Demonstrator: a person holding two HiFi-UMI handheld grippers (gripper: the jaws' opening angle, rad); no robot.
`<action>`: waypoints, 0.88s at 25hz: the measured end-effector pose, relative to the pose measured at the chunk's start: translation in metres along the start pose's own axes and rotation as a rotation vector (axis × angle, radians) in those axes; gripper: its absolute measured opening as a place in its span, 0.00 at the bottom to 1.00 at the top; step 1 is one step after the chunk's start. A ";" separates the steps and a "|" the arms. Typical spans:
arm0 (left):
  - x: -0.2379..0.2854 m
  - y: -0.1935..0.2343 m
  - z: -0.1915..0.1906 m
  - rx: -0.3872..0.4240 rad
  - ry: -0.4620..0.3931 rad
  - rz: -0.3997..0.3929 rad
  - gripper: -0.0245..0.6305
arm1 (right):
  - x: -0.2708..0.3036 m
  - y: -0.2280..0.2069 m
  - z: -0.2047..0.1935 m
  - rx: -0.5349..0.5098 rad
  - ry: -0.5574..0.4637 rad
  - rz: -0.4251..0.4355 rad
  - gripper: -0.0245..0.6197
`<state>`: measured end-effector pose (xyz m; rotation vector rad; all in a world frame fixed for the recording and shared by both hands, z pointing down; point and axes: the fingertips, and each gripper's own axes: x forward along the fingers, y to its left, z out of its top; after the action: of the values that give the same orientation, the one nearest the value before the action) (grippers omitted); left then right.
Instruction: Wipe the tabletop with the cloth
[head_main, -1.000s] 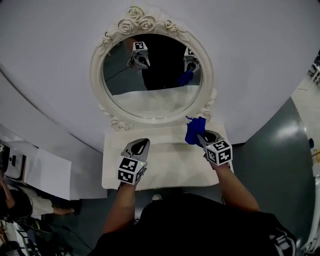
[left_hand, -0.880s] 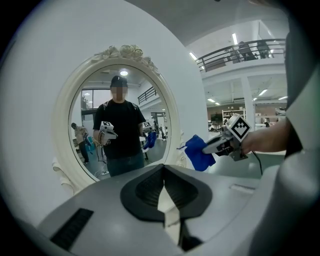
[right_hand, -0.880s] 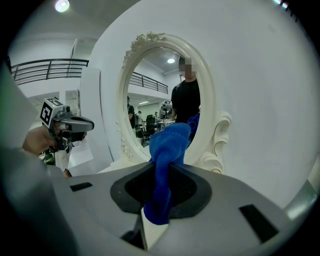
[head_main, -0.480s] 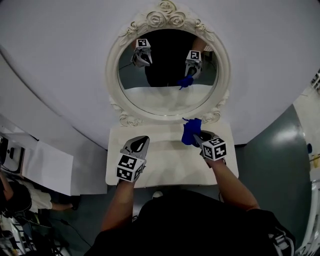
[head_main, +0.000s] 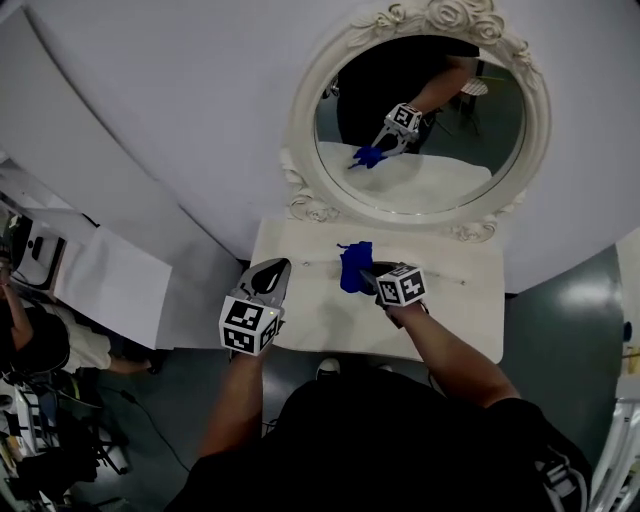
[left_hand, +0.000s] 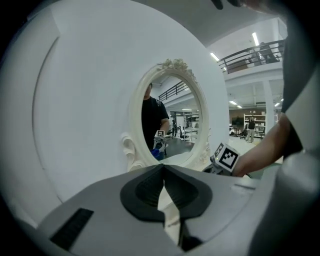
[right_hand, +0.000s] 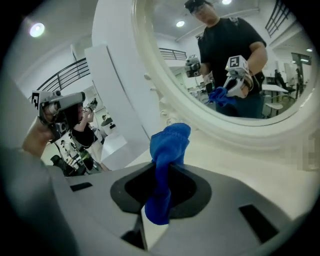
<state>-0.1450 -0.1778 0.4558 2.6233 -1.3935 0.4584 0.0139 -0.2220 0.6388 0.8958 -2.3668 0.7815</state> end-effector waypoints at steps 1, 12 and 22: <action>-0.004 0.009 -0.005 -0.009 0.000 0.010 0.05 | 0.018 0.010 -0.003 -0.005 0.024 0.023 0.13; -0.053 0.065 -0.049 -0.070 0.001 0.071 0.05 | 0.170 0.102 -0.029 -0.019 0.169 0.206 0.13; -0.078 0.078 -0.085 -0.103 0.043 0.072 0.05 | 0.266 0.137 -0.060 -0.019 0.271 0.229 0.13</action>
<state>-0.2675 -0.1381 0.5090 2.4751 -1.4608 0.4363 -0.2455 -0.2118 0.7980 0.4804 -2.2519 0.9051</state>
